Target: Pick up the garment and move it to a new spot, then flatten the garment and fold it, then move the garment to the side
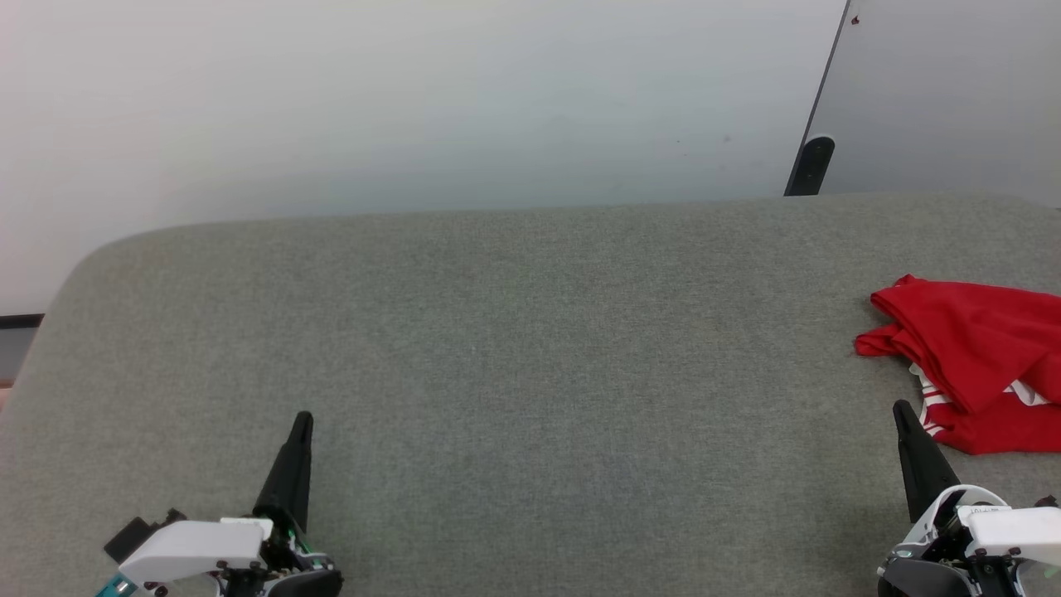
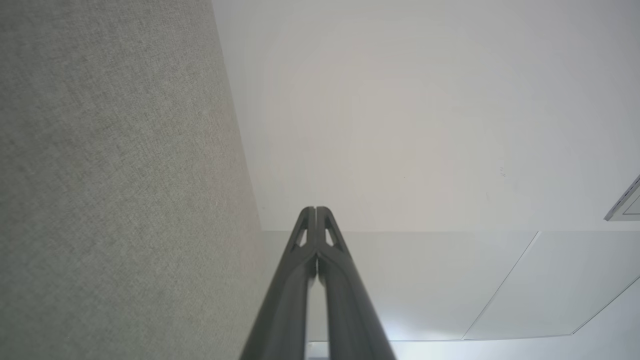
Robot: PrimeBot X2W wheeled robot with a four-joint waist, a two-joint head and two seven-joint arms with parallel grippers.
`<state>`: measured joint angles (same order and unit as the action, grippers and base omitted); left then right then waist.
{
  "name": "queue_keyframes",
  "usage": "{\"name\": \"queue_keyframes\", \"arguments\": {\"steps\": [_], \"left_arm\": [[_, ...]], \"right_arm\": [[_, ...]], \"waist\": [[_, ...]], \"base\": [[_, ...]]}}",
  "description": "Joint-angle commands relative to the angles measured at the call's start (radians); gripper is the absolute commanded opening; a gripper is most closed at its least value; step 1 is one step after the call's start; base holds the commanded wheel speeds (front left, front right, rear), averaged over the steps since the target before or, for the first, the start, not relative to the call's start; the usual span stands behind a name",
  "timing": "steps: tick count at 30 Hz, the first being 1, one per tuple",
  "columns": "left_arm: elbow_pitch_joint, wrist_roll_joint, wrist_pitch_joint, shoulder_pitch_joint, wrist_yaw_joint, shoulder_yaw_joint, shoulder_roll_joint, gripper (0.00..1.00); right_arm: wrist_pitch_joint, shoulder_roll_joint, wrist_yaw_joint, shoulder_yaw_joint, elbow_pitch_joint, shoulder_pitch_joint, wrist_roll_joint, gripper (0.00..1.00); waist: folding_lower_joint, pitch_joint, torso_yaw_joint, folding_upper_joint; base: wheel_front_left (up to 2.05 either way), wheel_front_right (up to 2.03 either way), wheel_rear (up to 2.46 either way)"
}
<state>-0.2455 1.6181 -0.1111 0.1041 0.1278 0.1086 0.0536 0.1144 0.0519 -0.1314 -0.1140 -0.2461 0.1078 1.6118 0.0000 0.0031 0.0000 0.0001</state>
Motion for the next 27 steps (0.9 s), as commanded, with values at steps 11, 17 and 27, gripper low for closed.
{"name": "queue_keyframes", "arguments": {"steps": [11,17,27], "left_arm": [[-0.001,-0.004,-0.003,0.010,0.005,0.004,-0.002,0.00],[-0.001,-0.004,-0.004,0.011,0.005,0.004,-0.002,0.00],[-0.001,-0.005,-0.003,0.011,0.005,0.005,-0.003,0.00]], "right_arm": [[0.000,-0.004,0.001,0.000,0.000,0.004,0.002,0.00],[0.000,-0.004,0.001,0.000,0.000,0.004,0.002,0.00],[0.000,-0.004,0.001,0.000,0.000,0.004,0.002,0.00]], "waist": [[0.0000,0.000,0.000,-0.0001],[0.0000,0.000,0.000,-0.0001],[0.0000,0.000,0.000,-0.0001]], "base": [[0.00,0.00,0.00],[0.00,0.00,0.00],[0.00,0.00,0.00]]}}
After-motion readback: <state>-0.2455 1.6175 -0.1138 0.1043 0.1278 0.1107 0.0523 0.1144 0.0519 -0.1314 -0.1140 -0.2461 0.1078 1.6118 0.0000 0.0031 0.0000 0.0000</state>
